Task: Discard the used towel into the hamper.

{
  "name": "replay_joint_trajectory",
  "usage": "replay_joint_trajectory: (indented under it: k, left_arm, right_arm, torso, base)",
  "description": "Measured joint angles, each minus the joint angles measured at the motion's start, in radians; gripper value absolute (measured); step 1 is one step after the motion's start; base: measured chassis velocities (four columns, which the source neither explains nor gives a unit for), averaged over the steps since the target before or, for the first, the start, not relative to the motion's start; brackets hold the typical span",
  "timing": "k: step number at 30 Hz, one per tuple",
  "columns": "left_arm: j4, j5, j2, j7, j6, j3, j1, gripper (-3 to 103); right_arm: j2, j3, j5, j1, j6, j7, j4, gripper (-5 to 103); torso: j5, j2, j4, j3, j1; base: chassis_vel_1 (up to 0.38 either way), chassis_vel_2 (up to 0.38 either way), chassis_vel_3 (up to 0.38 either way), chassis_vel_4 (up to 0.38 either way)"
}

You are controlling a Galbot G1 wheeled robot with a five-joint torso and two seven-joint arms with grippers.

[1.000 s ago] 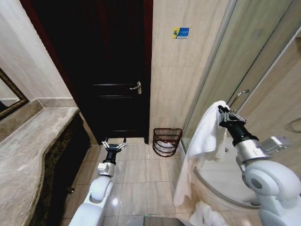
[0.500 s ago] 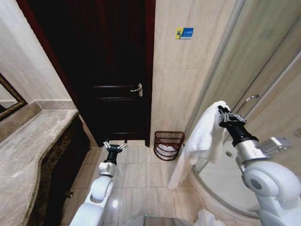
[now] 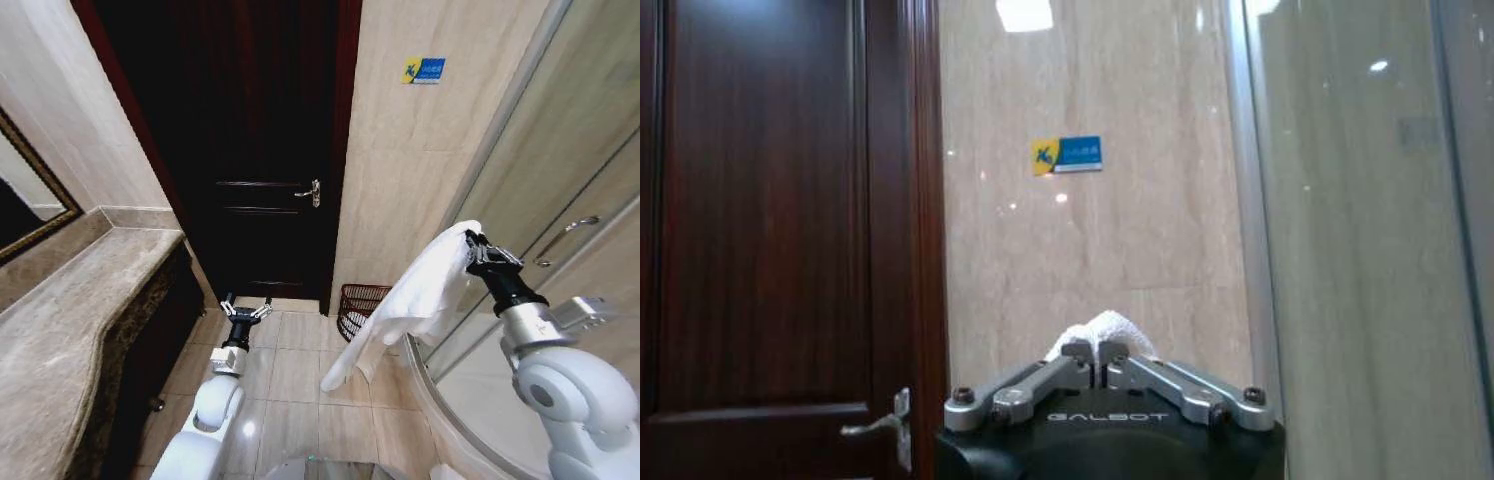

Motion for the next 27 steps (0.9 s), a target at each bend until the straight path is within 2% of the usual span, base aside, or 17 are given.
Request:
replay_joint_trajectory:
  k: [6,15,19,20,22,23,26,27]
  left_arm:
    - [-0.018,0.023,-0.024,-0.028,0.042,-0.040,0.045,100]
    - [-0.035,0.043,-0.046,-0.011,0.008,-0.086,0.084,100]
    - [-0.062,0.040,-0.079,-0.010,0.006,-0.084,0.101,100]
    - [-0.062,0.040,-0.079,-0.010,0.006,-0.084,0.101,100]
    - [-0.082,-0.003,-0.088,-0.017,0.022,-0.071,0.118,100]
    - [-0.082,-0.003,-0.088,-0.017,0.022,-0.071,0.118,100]
    - [-0.107,-0.035,-0.092,-0.027,0.038,-0.072,0.130,100]
    - [-0.107,-0.035,-0.092,-0.027,0.038,-0.072,0.130,100]
  right_arm:
    - [-0.022,-0.011,0.004,0.080,0.023,-0.036,-0.053,2]
    - [-0.115,-0.047,0.071,0.303,0.039,-0.049,-0.223,2]
    - [-0.233,-0.146,0.165,0.550,0.016,-0.010,-0.371,2]
    - [-0.233,-0.146,0.165,0.550,0.016,-0.010,-0.371,2]
    - [-0.293,-0.206,0.187,0.685,0.014,-0.009,-0.443,2]
    - [-0.293,-0.206,0.187,0.685,0.014,-0.009,-0.443,2]
    - [-0.356,-0.319,0.241,0.905,0.000,0.002,-0.556,2]
    - [-0.356,-0.319,0.241,0.905,0.000,0.002,-0.556,2]
  torso:
    - [-0.0003,0.000,0.0003,0.000,0.000]
    - [0.0003,0.000,0.0003,0.000,0.000]
    - [0.0006,0.000,0.0004,0.000,0.000]
    - [0.0006,0.000,0.0004,0.000,0.000]
    - [-0.0010,0.000,0.0005,0.000,0.000]
    - [-0.0010,0.000,0.0005,0.000,0.000]
    - [0.0007,0.000,0.0003,0.000,0.000]
    - [0.0007,0.000,0.0003,0.000,0.000]
  base:
    - [0.000,0.000,0.000,0.000]
    - [0.000,0.000,0.000,0.000]
    - [0.000,0.000,0.000,0.000]
    - [0.000,0.000,0.000,0.000]
    - [0.000,0.000,0.000,0.000]
    - [0.000,0.000,0.000,0.000]
    - [0.000,0.000,0.000,0.000]
    - [0.000,0.000,0.000,0.000]
